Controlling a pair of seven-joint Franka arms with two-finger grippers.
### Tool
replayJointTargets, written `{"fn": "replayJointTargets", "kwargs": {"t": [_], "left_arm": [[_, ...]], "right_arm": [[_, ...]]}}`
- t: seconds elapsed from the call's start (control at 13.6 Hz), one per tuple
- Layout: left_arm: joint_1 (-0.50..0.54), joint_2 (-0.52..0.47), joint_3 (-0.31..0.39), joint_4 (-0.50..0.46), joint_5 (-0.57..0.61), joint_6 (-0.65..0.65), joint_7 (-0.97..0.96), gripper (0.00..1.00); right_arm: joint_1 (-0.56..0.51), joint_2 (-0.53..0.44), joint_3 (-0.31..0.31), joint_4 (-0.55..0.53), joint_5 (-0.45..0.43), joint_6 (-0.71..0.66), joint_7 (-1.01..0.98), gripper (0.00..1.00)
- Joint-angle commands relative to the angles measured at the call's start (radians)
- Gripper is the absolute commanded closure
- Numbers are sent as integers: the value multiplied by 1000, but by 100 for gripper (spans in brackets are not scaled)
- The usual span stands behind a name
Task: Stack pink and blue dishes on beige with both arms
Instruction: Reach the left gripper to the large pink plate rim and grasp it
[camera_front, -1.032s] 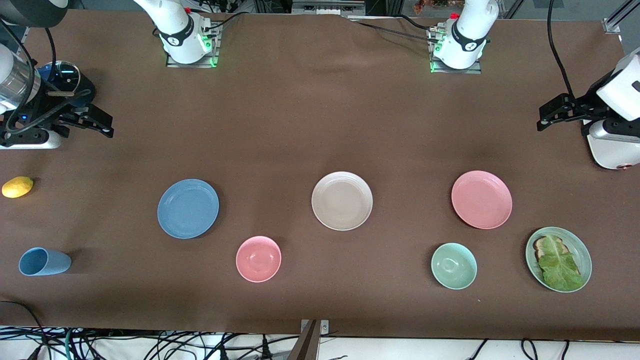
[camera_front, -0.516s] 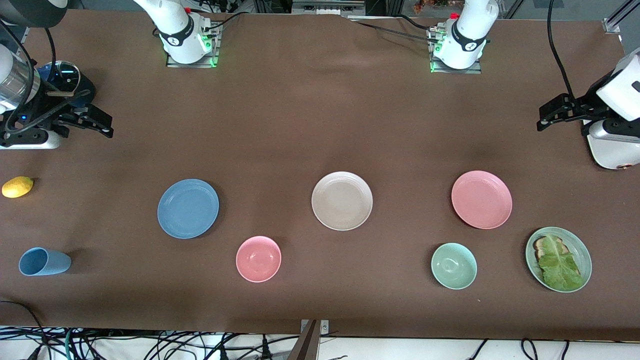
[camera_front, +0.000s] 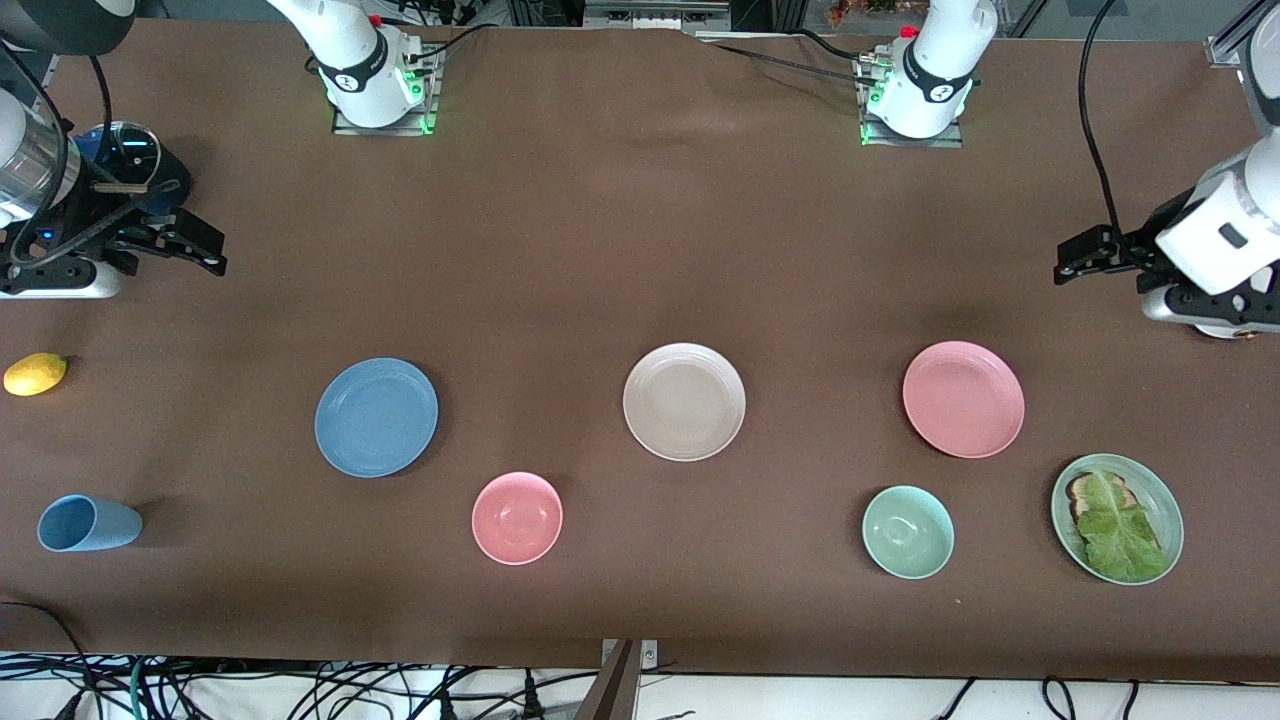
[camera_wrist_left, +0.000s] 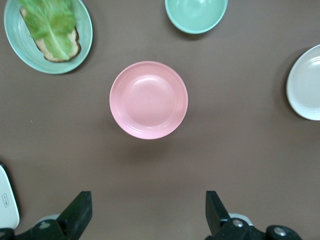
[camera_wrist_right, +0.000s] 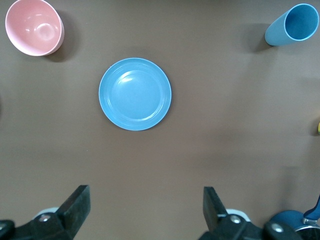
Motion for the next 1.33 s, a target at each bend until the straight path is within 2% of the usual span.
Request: {"fn": "replayJointTargets", "kwargs": {"t": [0.0, 0.15, 0.44, 0.59, 1.03, 1.25], "left_arm": [[43, 155, -1, 103, 4, -7, -8, 0], [77, 201, -1, 149, 1, -6, -6, 0], [92, 348, 0, 174, 12, -3, -8, 0], [111, 401, 0, 153, 21, 113, 6, 0], [168, 380, -4, -129, 21, 455, 133, 0], [168, 361, -10, -325, 18, 734, 133, 0]], "right_arm": [[-4, 9, 0, 20, 11, -10, 7, 0], [-4, 9, -1, 20, 11, -12, 7, 0], [-4, 11, -1, 20, 11, -10, 7, 0], [-4, 11, -1, 20, 13, -9, 7, 0], [-4, 9, -1, 20, 13, -4, 11, 0], [-4, 9, -1, 20, 13, -6, 11, 0]]}}
